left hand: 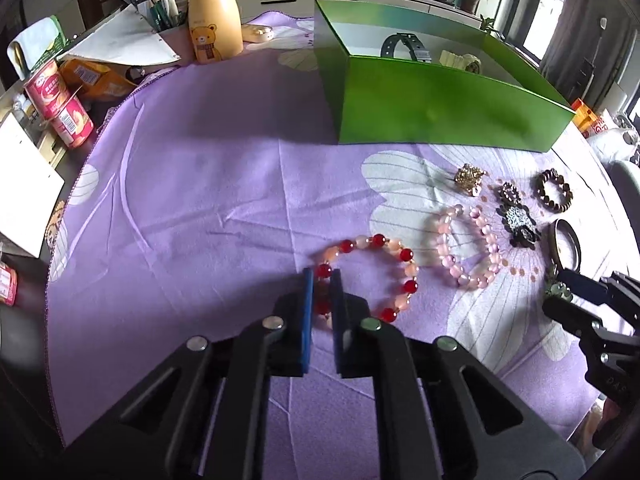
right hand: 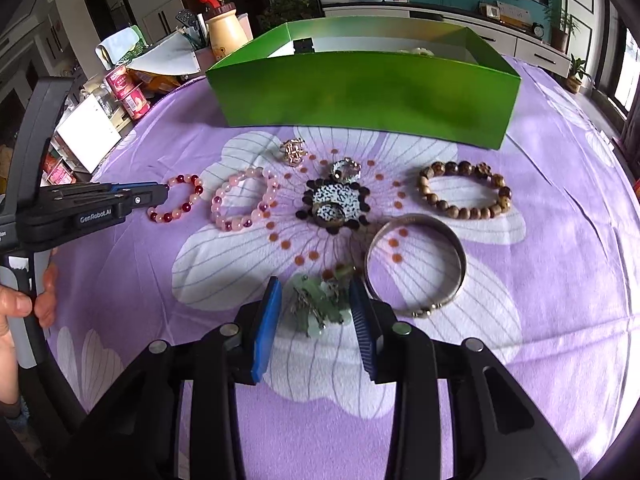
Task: Organize jewelry
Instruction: 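Grasp the red bead bracelet with the left tool while the right tool grasps the green jade pendant, then carry the red bracelet and green pendant into the green box and release both, then grasp the pink bead bracelet with the left tool while the right tool grasps the silver bangle, then carry the pink bracelet and silver bangle into the green box and release both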
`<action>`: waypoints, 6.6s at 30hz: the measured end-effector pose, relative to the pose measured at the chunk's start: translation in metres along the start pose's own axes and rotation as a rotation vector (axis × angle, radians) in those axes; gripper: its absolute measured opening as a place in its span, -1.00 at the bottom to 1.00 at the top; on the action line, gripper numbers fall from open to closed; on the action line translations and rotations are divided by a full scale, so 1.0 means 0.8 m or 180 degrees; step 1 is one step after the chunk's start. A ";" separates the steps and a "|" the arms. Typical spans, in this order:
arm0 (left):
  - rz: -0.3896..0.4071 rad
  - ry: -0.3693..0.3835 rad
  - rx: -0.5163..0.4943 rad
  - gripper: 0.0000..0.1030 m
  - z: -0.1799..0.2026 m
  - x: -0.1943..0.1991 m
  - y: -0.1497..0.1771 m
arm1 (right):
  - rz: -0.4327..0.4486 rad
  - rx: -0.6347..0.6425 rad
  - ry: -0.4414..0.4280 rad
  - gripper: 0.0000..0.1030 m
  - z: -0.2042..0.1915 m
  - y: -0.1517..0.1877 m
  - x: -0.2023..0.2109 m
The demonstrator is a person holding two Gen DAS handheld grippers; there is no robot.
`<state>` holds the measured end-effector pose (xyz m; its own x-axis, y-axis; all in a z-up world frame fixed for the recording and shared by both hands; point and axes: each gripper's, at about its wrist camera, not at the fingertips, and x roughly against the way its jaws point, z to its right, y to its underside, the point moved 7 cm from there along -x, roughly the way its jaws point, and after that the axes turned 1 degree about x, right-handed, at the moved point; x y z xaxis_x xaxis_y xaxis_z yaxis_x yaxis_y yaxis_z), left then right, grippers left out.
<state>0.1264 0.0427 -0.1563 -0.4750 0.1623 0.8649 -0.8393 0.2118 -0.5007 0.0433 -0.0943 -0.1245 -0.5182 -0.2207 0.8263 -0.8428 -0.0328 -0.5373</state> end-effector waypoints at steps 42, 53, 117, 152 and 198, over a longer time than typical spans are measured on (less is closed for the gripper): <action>0.0611 0.0680 -0.0172 -0.85 0.100 0.118 -0.161 | 0.0944 -0.0097 0.0029 -0.71 0.051 -0.128 0.124; 0.0411 0.0660 -0.0230 -0.85 0.153 0.046 -0.236 | 0.0868 -0.0306 0.0113 -0.71 0.100 -0.191 0.069; -0.0414 0.0110 0.0043 -0.01 0.070 -0.020 -0.022 | 0.0075 -0.0464 0.0070 -0.31 0.095 0.007 0.032; -0.0031 0.0420 -0.0082 -0.86 0.098 0.045 -0.061 | 0.0458 -0.0175 0.0596 -0.94 0.097 -0.030 0.072; 0.0180 0.0469 0.0024 -0.86 0.132 0.005 -0.309 | 0.0621 -0.0205 0.0736 -0.94 0.137 -0.219 0.028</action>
<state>0.3039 -0.1111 -0.0254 -0.4780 0.3135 0.8205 -0.8146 0.1913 -0.5476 0.1954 -0.2000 -0.0300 -0.6843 0.0111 0.7291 -0.7278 0.0519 -0.6839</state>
